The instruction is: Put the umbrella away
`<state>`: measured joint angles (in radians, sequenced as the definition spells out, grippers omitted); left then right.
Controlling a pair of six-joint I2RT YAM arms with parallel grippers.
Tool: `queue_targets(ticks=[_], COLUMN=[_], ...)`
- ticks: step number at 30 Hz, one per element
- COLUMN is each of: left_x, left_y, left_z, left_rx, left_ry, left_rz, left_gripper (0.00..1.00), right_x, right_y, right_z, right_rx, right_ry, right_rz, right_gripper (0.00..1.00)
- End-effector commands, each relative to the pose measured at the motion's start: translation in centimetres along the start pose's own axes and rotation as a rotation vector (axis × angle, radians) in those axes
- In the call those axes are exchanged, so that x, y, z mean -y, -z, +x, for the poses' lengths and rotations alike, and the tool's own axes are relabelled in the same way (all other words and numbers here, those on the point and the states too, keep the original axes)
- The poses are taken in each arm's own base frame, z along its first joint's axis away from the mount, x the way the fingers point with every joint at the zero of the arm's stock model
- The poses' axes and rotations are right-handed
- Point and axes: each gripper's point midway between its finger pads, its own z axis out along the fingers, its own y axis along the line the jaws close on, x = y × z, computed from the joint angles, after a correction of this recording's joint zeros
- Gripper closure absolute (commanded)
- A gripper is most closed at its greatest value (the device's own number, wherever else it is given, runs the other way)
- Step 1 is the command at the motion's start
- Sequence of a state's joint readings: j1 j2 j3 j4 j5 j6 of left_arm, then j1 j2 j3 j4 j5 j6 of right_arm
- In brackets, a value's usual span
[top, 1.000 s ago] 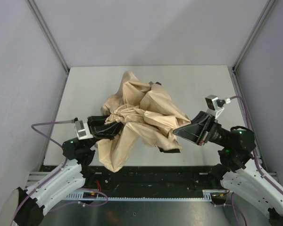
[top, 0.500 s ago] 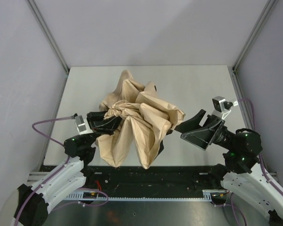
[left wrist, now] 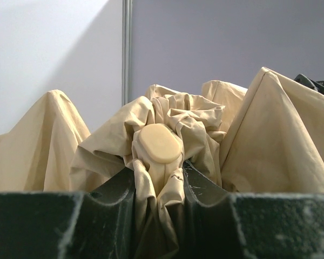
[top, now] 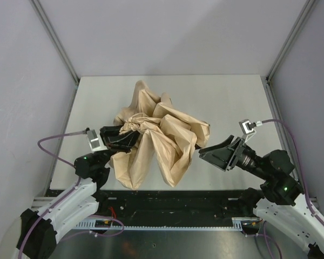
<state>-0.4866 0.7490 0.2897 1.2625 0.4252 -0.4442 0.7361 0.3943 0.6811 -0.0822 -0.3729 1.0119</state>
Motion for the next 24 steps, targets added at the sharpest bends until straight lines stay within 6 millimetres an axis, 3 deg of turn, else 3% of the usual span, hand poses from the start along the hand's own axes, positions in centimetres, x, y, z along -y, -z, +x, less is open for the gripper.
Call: queue_targets(ticks=[1, 7, 13, 14, 16, 17, 19, 21, 24], left_x=[0.7, 0.1, -0.5, -0.8, -1.5, -1.9, -3.0, -3.9, -4.7], left_y=[-1.1, -1.5, -1.4, -1.3, -1.1, -0.9, -0.5, -0.2, 0.0], left_z=[-4.8, -4.5, -3.9, -4.0, -4.1, -4.2, -4.6, -4.8, -5.2], left_rx=[0.163, 0.151, 0.141, 0.148, 0.165, 0.175, 0.204, 0.227, 0.258], left_ry=[-0.111, -0.136, -0.100, -0.087, -0.068, -0.062, -0.035, 0.009, 0.073], left_rz=[0.035, 0.025, -0.006, -0.026, -0.070, -0.095, -0.168, -0.226, -0.277], left_gripper=[1.00, 1.00, 1.00, 1.00, 1.00, 1.00, 1.00, 1.00, 1.00], right_x=[-3.1, -3.8, -6.5, -7.2, -8.6, -9.8, -13.3, -16.8, -19.3], right_y=[-0.6, -2.7, -4.9, -5.4, -5.9, -5.7, -4.3, -1.9, 0.6], right_z=[-1.5, -1.1, 0.0, 0.2, 0.4, 0.4, 1.2, 2.9, 5.6], right_rx=[0.041, 0.012, -0.008, -0.010, -0.027, -0.034, -0.083, -0.160, -0.259], right_ry=[-0.139, -0.267, -0.293, -0.293, -0.275, -0.248, -0.130, 0.008, 0.106], right_rz=[-0.090, -0.116, -0.228, -0.259, -0.341, -0.405, -0.610, -0.856, -1.081], right_gripper=[0.03, 0.13, 0.31, 0.42, 0.78, 0.89, 0.97, 0.99, 1.00])
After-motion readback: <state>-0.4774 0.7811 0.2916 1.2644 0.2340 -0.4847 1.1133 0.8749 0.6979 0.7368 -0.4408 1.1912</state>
